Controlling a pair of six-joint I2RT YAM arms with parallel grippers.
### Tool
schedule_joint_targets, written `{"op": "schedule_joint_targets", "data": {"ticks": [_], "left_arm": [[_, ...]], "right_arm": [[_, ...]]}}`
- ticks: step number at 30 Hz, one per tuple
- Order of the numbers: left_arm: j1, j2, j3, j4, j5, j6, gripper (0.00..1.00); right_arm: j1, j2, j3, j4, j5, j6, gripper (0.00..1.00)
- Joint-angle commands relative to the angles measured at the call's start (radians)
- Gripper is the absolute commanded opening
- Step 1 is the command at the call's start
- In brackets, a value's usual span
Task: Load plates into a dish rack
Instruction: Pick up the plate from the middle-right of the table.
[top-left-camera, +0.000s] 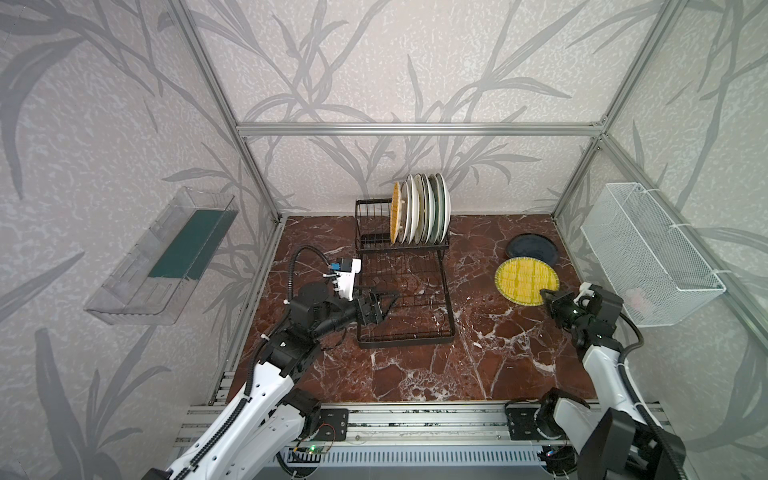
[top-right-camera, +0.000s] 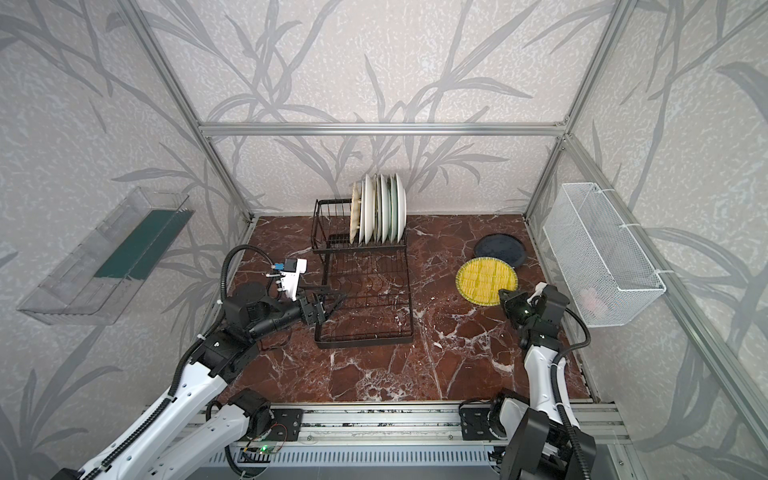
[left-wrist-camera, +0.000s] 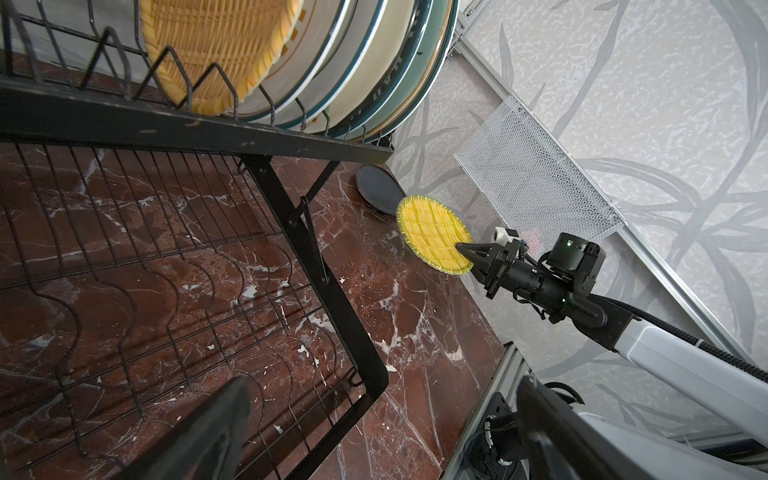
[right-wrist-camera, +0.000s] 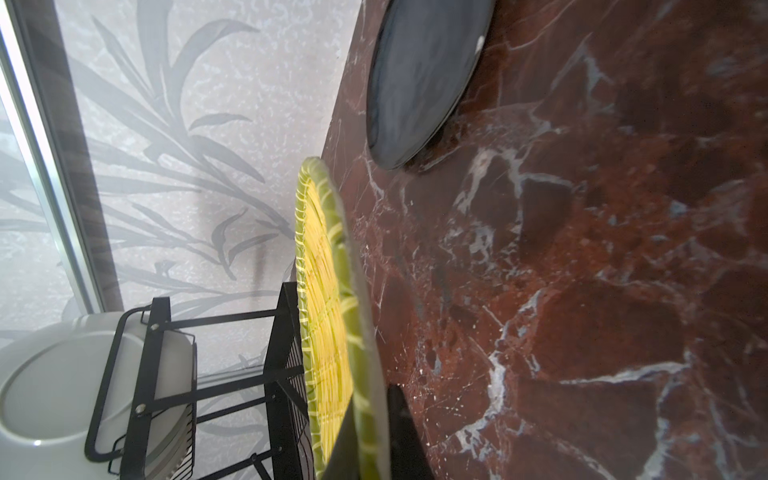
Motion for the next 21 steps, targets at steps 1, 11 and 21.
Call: {"op": "schedule_joint_targets", "data": {"ticks": [1,11,21], "left_arm": [[0.005,-0.011,-0.02,0.032,-0.048,0.012,0.99],[-0.308,0.11,-0.014,0.137,-0.423,0.143,0.99],[-0.632,0.488,0.135,0.34,-0.692,0.738,0.99]], "right_arm": [[0.061,-0.015,0.098,-0.122,0.037,-0.024,0.0],[0.206,0.027,0.309,-0.438,0.171,-0.051,0.0],[0.35,0.017,0.43,-0.575,0.282,0.033,0.0]]}}
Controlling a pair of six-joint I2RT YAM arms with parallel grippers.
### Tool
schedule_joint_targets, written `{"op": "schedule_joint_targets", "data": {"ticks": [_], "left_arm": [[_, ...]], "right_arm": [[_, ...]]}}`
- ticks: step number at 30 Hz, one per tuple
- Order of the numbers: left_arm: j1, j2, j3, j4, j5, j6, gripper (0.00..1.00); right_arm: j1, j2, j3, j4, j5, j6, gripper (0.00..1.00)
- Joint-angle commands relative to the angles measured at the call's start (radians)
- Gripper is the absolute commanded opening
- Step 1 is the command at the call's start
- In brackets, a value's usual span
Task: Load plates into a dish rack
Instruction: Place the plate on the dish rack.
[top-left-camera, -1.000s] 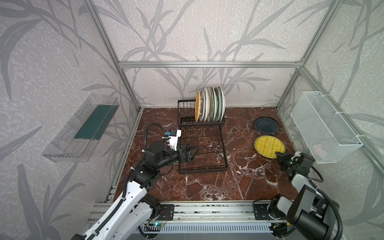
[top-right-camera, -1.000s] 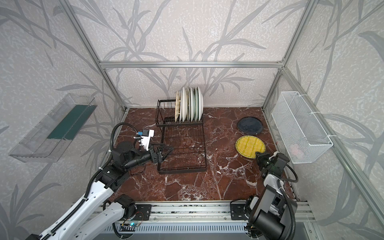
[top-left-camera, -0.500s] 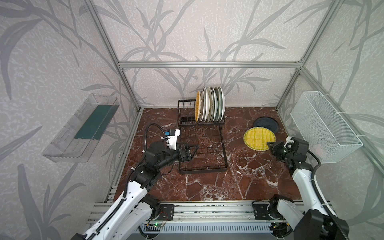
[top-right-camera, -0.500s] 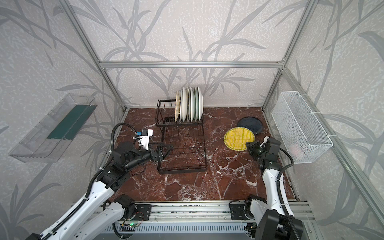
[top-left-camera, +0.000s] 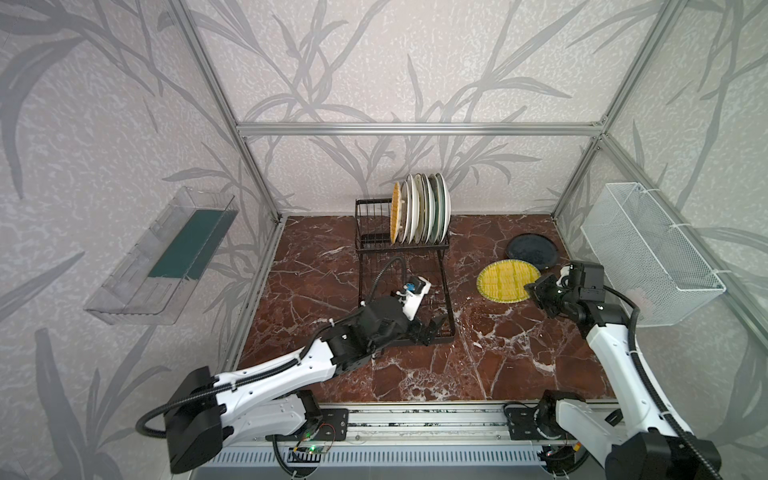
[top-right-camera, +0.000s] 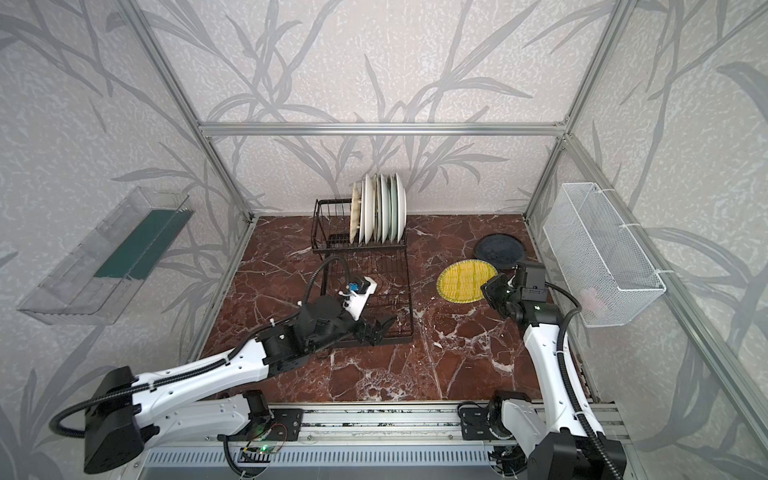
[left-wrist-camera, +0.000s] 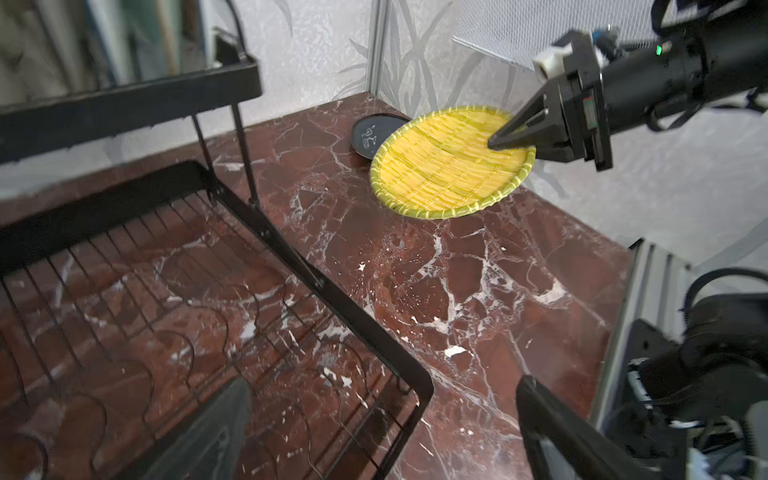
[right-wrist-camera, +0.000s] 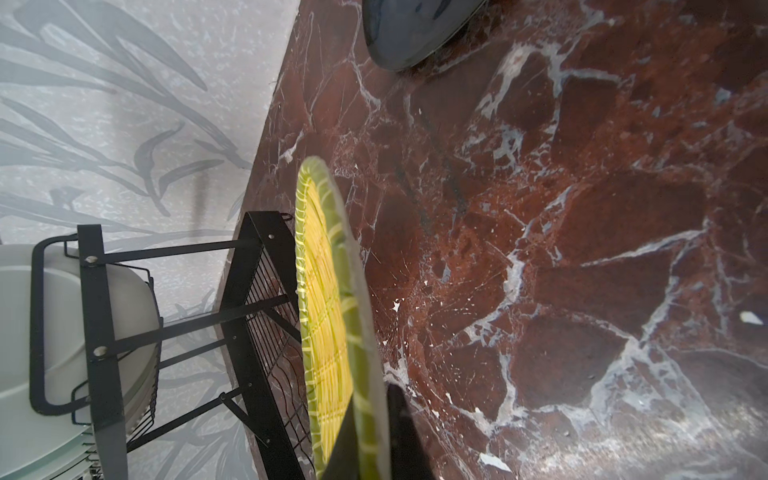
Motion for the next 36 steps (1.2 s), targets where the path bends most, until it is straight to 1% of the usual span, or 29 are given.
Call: {"op": "schedule_joint_targets", "data": {"ticks": [1,5,7,9,11,14,17,24,28,32,36], "left_arm": [[-0.061,0.094,0.059,0.149,-0.116,0.321,0.99],[-0.108,0.211,0.11,0.227,-0.072,0.551,0.99],[-0.127,0.264,0.134,0.264,-0.079,0.652,0.97],[-0.136,0.308,0.151,0.326,-0.097,0.706,0.94],[-0.139,0.341,0.172,0.36,-0.109,0.731,0.88],[-0.142,0.385,0.205,0.341,-0.089,0.787,0.78],[-0.145,0.422,0.235,0.333,-0.089,0.803,0.68],[-0.146,0.489,0.289,0.323,-0.073,0.783,0.54],[-0.147,0.52,0.311,0.322,-0.075,0.779,0.48],[-0.147,0.552,0.338,0.311,-0.084,0.779,0.46],[-0.147,0.587,0.362,0.311,-0.093,0.776,0.41]], "right_arm": [[0.053,-0.02,0.071,-0.032,0.042,0.048,0.0],[0.119,-0.002,0.101,-0.038,0.041,0.071,0.0],[0.146,0.003,0.109,-0.042,0.044,0.081,0.0],[0.171,0.002,0.115,-0.049,0.053,0.089,0.0],[0.193,0.001,0.12,-0.054,0.06,0.09,0.0],[0.215,-0.001,0.119,-0.052,0.055,0.1,0.0],[0.232,-0.006,0.118,-0.055,0.058,0.107,0.0],[0.263,-0.022,0.114,-0.062,0.071,0.116,0.0],[0.267,-0.027,0.114,-0.067,0.068,0.117,0.0],[0.27,-0.033,0.115,-0.069,0.068,0.119,0.0],[0.274,-0.038,0.112,-0.071,0.07,0.121,0.0]]}}
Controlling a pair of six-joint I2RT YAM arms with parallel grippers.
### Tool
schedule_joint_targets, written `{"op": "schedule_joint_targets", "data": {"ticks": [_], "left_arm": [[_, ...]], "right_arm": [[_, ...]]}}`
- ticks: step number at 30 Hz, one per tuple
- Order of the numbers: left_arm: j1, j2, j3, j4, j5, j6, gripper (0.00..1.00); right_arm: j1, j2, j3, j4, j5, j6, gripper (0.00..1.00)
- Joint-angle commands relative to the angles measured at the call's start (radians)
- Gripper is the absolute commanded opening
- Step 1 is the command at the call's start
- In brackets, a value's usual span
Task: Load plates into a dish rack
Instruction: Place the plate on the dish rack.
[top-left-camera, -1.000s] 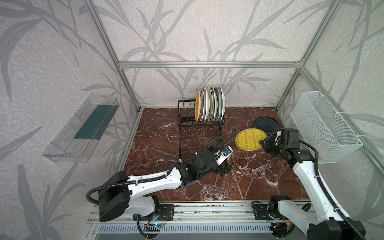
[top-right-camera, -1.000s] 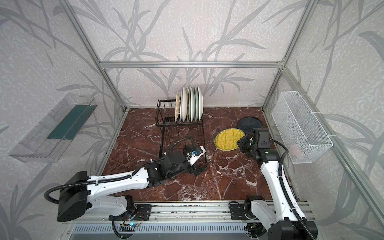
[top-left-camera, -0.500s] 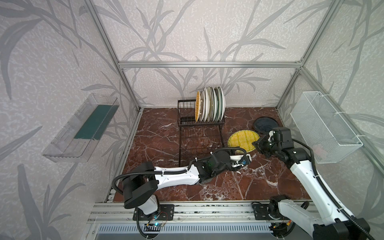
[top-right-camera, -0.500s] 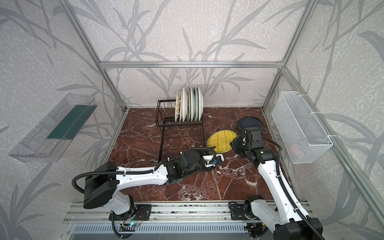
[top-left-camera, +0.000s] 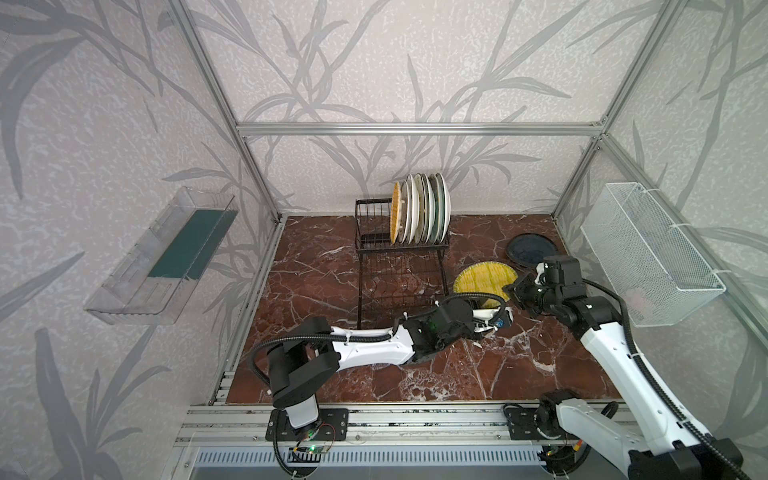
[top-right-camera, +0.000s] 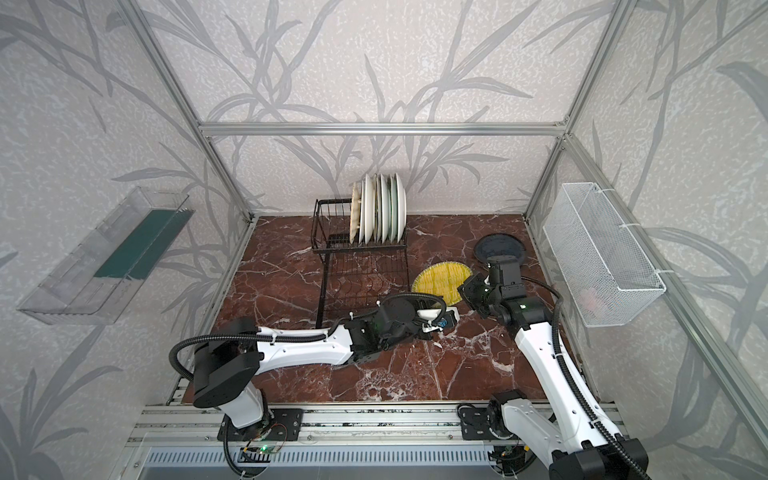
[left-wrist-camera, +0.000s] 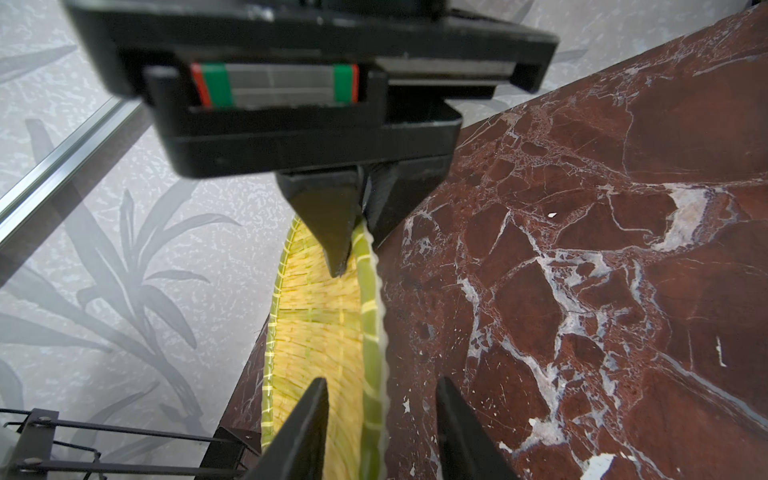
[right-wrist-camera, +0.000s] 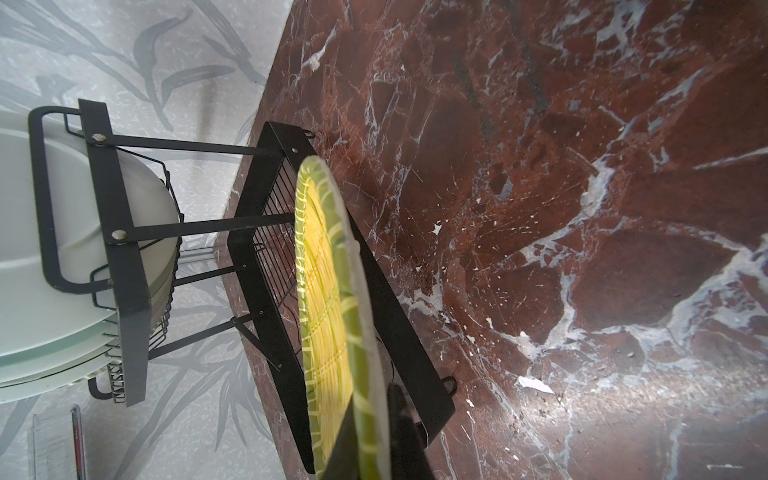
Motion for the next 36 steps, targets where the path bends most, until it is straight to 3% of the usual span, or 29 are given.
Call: {"op": "schedule_joint_targets", "data": {"ticks": [1,5,12,14,21,23,24,29,34,36], "left_arm": [[-0.003,0.032,0.044,0.002,-0.011,0.017,0.39],[-0.003,0.063,0.076,-0.01,-0.032,0.009,0.31],[-0.011,0.057,0.106,-0.051,-0.079,-0.03,0.02],[-0.017,0.041,0.099,-0.062,-0.076,-0.039,0.0],[-0.034,-0.029,0.04,-0.063,-0.073,-0.053,0.0],[-0.035,-0.05,0.023,-0.069,-0.076,-0.057,0.0],[-0.036,-0.062,0.014,-0.073,-0.079,-0.063,0.0],[-0.042,-0.162,-0.039,-0.128,-0.06,-0.14,0.0],[-0.042,-0.35,-0.106,-0.291,-0.008,-0.324,0.0],[-0.043,-0.453,-0.123,-0.393,0.009,-0.423,0.0]], "right_arm": [[0.008,-0.03,0.031,0.017,0.003,0.012,0.0],[0.012,-0.032,0.025,0.017,0.006,0.014,0.0],[0.022,-0.03,0.018,0.036,0.009,0.014,0.0],[0.022,-0.028,0.011,0.057,0.004,0.015,0.02],[0.022,0.016,0.04,0.094,-0.02,-0.036,0.49],[0.022,0.026,0.045,0.116,-0.026,-0.064,0.76],[0.022,0.028,0.043,0.141,-0.032,-0.078,0.97],[0.017,0.003,-0.002,0.28,-0.013,-0.122,0.99],[0.006,-0.029,-0.038,0.374,-0.015,-0.183,0.99],[-0.02,-0.052,-0.105,0.496,-0.063,-0.149,0.99]]}}
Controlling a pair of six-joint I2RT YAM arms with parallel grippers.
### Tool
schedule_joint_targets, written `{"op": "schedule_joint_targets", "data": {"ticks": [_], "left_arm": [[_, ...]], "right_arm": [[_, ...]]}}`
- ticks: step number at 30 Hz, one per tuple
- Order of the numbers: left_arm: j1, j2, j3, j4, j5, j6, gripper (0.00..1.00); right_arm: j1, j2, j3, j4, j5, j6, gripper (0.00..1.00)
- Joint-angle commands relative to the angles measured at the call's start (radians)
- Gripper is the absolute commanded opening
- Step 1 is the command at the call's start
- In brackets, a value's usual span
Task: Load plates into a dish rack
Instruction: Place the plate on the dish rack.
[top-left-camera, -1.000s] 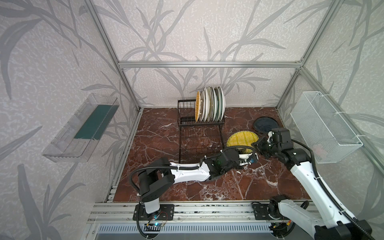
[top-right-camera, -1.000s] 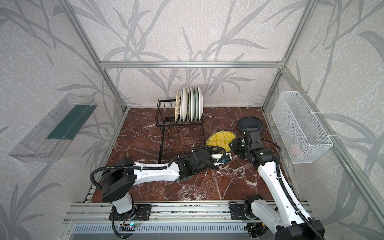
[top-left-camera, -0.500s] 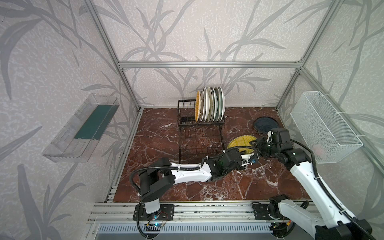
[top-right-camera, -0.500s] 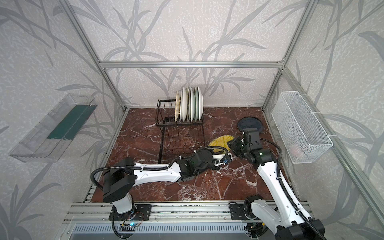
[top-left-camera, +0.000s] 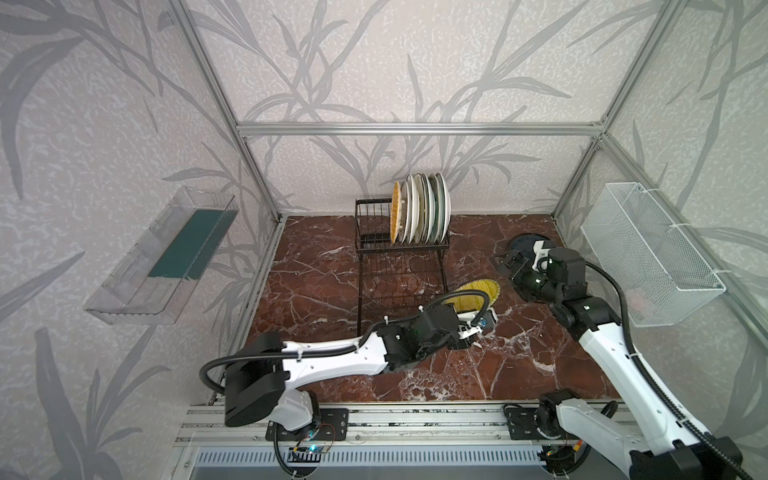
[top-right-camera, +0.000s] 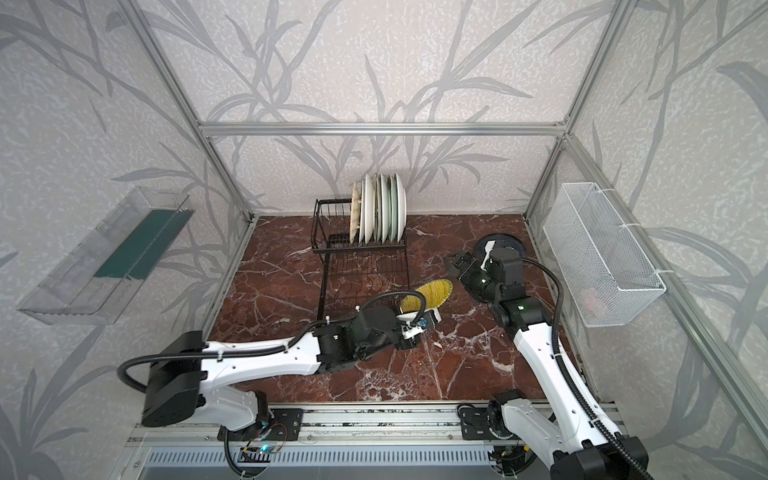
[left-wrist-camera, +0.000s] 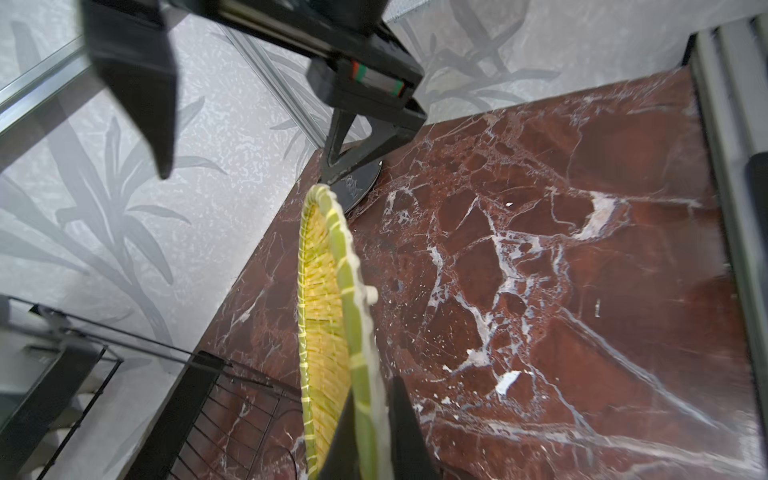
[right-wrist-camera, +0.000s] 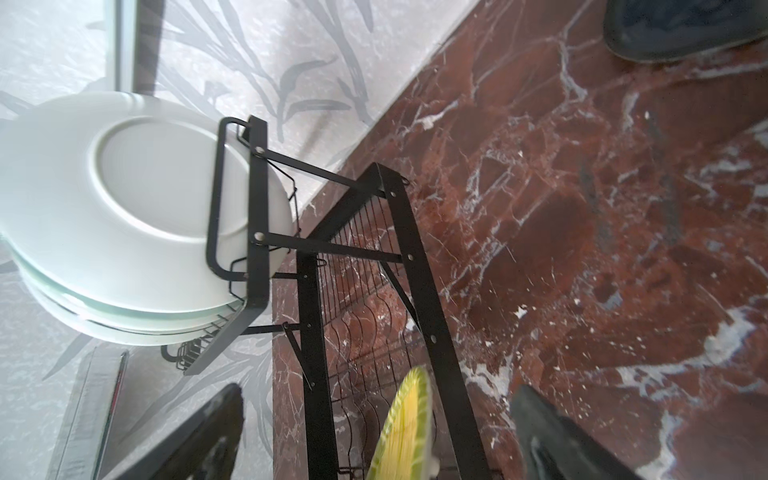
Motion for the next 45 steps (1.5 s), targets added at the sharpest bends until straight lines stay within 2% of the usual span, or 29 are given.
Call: {"op": "schedule_joint_targets", "data": {"ticks": [1,3,4,5,7,12,16,18,20,22,27,33,35,40,45], "left_arm": [[-0.003,-0.166,-0.014,-0.141,0.036,-0.204,0.0],[-0.002,-0.275,-0.003,-0.246,0.034,-0.317,0.0],[-0.002,-0.314,0.01,-0.293,0.03,-0.366,0.0],[0.0,-0.36,0.036,-0.352,0.024,-0.415,0.0],[0.0,-0.427,0.092,-0.441,-0.002,-0.485,0.0],[0.003,-0.542,0.224,-0.544,-0.131,-0.561,0.0],[0.015,-0.549,0.32,-0.569,-0.247,-0.567,0.0],[0.031,-0.514,0.397,-0.609,-0.305,-0.57,0.0],[0.066,-0.466,0.475,-0.65,-0.309,-0.571,0.0],[0.133,-0.417,0.542,-0.68,-0.254,-0.58,0.0],[0.372,-0.268,0.699,-0.74,-0.042,-0.655,0.0],[0.6,-0.11,0.826,-0.727,0.134,-0.698,0.0],[0.663,-0.066,0.856,-0.719,0.2,-0.718,0.0],[0.764,0.033,0.911,-0.708,0.296,-0.744,0.0],[0.832,0.127,0.962,-0.724,0.376,-0.762,0.0]], "right_arm": [[-0.046,-0.045,-0.117,0.266,-0.086,0.018,0.99],[-0.113,-0.049,-0.253,0.578,-0.174,0.135,0.99],[-0.131,-0.044,-0.29,0.672,-0.189,0.158,0.99],[-0.138,-0.037,-0.293,0.69,-0.188,0.149,0.99],[-0.138,-0.027,-0.257,0.608,-0.187,0.075,0.99],[-0.131,0.005,-0.277,0.746,-0.222,0.033,0.99],[-0.1,-0.005,-0.312,0.859,-0.213,0.035,0.99],[-0.069,-0.017,-0.304,0.866,-0.256,-0.029,0.99],[-0.021,-0.046,-0.313,0.863,-0.265,-0.122,0.99],[0.034,-0.084,-0.323,0.817,-0.241,-0.206,0.99],[0.168,-0.119,-0.339,0.76,-0.242,-0.37,0.99],[0.214,-0.093,-0.418,0.854,-0.223,-0.406,0.99],[0.216,-0.05,-0.425,0.919,-0.264,-0.383,0.99],[0.232,0.043,-0.435,1.04,-0.303,-0.347,0.99],[0.245,0.104,-0.43,1.078,-0.317,-0.331,0.99]]}}
